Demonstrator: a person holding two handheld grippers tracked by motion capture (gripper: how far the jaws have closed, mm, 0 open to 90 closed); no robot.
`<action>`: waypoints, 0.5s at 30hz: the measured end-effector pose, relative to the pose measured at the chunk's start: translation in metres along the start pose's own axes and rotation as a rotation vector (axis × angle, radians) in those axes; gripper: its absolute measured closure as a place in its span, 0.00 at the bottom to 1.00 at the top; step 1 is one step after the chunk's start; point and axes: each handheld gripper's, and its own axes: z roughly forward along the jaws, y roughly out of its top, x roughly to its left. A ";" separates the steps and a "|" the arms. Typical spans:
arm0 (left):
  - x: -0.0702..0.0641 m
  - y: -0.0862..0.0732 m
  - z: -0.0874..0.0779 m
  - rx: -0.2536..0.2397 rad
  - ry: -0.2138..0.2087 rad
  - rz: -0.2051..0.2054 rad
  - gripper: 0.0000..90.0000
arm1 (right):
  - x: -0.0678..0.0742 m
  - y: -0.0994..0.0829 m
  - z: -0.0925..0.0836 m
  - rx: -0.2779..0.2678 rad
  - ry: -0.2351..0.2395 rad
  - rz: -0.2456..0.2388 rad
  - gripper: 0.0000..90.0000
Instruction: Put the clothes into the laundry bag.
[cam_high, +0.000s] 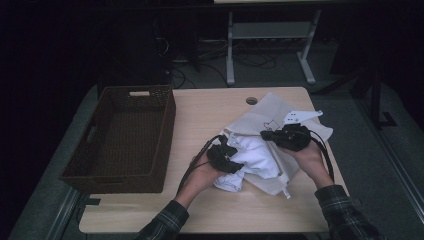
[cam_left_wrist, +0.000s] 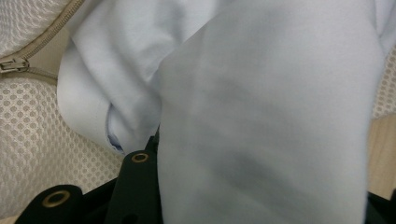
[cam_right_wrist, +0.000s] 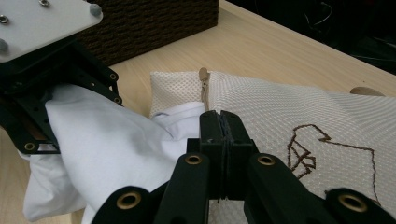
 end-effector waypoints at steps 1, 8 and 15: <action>0.001 0.000 0.001 0.003 -0.001 0.003 0.64 | 0.000 0.000 0.000 0.002 0.000 0.000 0.98; 0.004 0.000 0.004 -0.001 0.011 -0.014 0.64 | 0.000 -0.001 0.003 0.011 0.002 -0.001 0.98; 0.007 0.003 0.011 0.017 0.019 -0.045 0.64 | 0.003 -0.001 0.007 0.023 0.010 -0.009 0.98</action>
